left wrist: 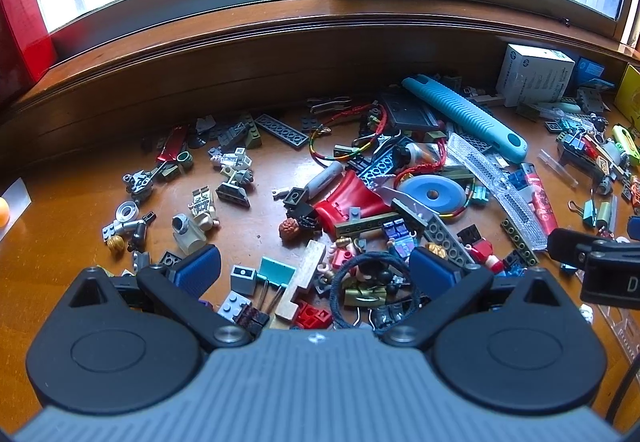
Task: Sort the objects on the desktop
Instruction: 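Move the open right tool toward the white ribbed reflector strip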
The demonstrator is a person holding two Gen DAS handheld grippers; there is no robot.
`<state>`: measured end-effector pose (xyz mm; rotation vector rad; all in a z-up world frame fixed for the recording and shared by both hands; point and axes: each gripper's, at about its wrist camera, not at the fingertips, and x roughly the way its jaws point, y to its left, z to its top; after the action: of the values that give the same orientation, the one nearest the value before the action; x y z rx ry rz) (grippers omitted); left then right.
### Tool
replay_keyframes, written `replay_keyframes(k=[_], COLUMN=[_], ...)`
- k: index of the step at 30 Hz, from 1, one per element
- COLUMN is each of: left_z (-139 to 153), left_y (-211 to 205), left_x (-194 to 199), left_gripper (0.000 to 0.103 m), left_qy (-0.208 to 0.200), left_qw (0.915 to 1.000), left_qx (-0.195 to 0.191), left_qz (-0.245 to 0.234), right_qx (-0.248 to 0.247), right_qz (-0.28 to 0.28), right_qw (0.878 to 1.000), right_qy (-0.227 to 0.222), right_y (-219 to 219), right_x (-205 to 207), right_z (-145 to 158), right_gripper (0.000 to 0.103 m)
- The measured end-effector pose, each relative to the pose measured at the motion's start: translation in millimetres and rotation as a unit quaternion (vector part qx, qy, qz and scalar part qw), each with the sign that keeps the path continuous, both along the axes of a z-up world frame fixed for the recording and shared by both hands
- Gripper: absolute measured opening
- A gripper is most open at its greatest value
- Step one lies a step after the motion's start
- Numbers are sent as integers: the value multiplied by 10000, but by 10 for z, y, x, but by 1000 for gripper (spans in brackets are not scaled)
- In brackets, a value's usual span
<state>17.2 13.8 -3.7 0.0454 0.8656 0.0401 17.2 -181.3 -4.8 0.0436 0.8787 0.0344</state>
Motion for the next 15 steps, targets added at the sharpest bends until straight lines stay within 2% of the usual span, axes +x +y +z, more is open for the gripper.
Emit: replay_keyframes(k=[5,10,15], left_z=[-23,-12,-93], left_y=[5,41,67], left_x=[50,102,161], left_gripper=[103,103,103], left_qy=[33,-47,-94], left_qw=[10000,9996,9994], left_qx=[-15,-275,-322], left_qz=[-8,3,-33], right_qx=[0,32,49], right_qz=[-5,9,34], right_qw=[10000,10000,9999], right_qy=[49,72,118], right_y=[14,25,41], right_x=[49,93,170], right_z=[-31,-78,-138], right_gripper=[103,103,103])
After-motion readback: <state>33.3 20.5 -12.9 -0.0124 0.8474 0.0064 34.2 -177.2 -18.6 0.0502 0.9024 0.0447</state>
